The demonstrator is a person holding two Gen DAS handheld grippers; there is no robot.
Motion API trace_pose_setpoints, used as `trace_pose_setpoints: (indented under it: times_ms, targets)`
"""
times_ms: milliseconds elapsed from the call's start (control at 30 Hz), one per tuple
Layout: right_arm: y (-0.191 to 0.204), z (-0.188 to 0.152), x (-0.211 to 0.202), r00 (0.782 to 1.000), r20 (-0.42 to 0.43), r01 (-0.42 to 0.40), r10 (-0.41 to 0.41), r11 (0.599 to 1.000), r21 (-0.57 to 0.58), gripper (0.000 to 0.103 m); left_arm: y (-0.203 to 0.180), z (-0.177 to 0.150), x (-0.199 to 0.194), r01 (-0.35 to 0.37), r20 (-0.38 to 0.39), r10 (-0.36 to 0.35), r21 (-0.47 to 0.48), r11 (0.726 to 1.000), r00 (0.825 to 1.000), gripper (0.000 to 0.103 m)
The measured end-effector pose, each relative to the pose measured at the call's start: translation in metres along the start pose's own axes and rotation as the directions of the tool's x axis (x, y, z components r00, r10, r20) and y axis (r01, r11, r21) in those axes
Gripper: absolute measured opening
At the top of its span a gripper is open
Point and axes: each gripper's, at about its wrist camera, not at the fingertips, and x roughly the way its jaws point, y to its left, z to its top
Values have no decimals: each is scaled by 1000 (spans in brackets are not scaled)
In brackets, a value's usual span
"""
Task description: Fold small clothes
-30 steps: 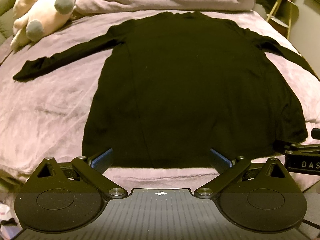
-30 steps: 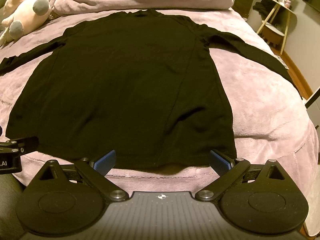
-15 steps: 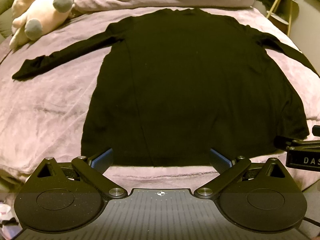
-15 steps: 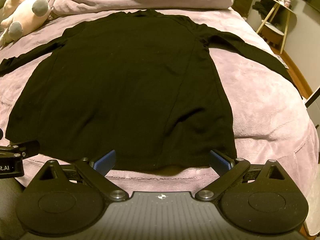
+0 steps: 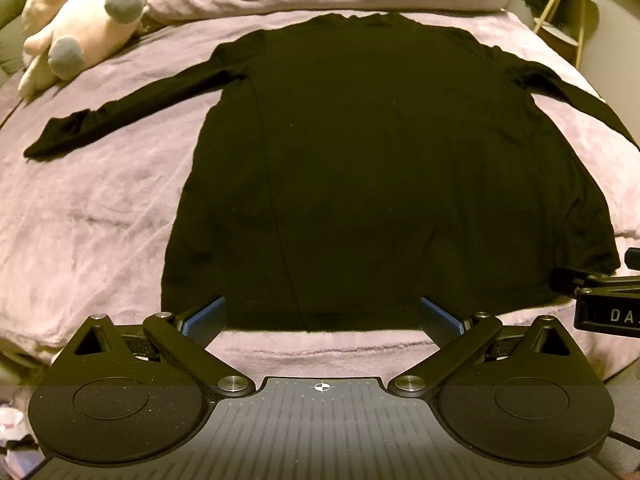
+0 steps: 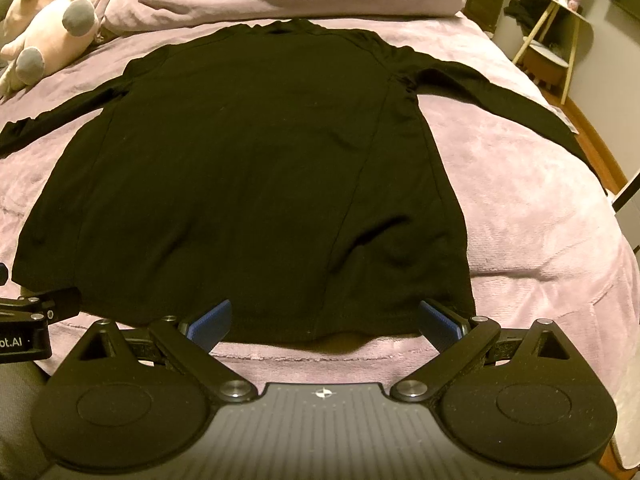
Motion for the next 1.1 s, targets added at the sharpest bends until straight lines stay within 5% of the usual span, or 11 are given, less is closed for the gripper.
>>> trace_pose_setpoints:
  times_ms: [1100]
  targets:
    - [-4, -1, 6, 1000, -10, -15, 16, 1000, 19, 99, -1, 0, 5, -8, -21, 9, 5, 1000, 1000, 103]
